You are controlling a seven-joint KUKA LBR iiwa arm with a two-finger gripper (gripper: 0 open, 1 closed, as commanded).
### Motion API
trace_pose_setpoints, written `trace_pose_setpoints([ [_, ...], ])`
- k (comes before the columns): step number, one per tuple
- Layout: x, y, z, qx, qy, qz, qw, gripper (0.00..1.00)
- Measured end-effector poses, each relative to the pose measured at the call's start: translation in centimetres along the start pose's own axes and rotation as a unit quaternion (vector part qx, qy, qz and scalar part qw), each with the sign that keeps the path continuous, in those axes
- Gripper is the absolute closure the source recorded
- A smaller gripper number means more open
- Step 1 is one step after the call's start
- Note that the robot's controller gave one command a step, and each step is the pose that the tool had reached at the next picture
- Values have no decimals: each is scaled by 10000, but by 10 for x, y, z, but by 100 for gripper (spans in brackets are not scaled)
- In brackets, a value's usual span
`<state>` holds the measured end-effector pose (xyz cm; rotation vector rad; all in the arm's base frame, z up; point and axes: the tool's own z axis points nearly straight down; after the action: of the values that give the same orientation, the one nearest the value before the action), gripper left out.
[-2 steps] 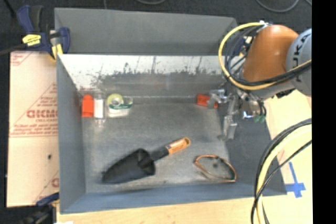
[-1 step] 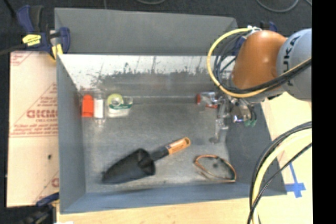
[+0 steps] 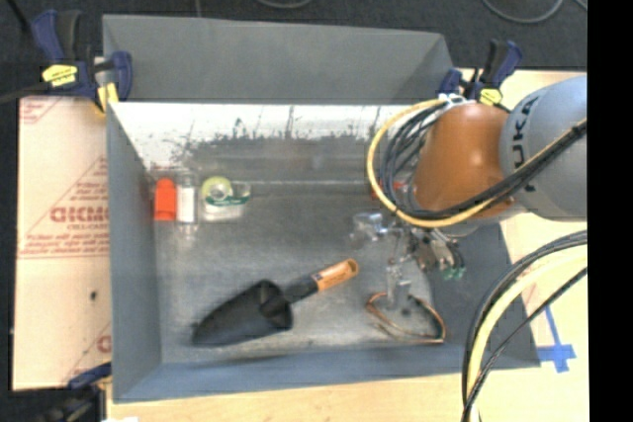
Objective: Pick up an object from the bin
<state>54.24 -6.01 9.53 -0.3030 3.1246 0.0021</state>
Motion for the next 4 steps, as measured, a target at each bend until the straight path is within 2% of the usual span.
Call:
trace_pose_setpoints([
  [1,3,26,7,47,-49,-22,10000,0],
  [2,-9,52,20,4,-22,83,10000,100],
  [3,-9,52,20,7,-22,79,10000,100],
  [4,-31,49,-130,15,-47,137,9999,100],
])
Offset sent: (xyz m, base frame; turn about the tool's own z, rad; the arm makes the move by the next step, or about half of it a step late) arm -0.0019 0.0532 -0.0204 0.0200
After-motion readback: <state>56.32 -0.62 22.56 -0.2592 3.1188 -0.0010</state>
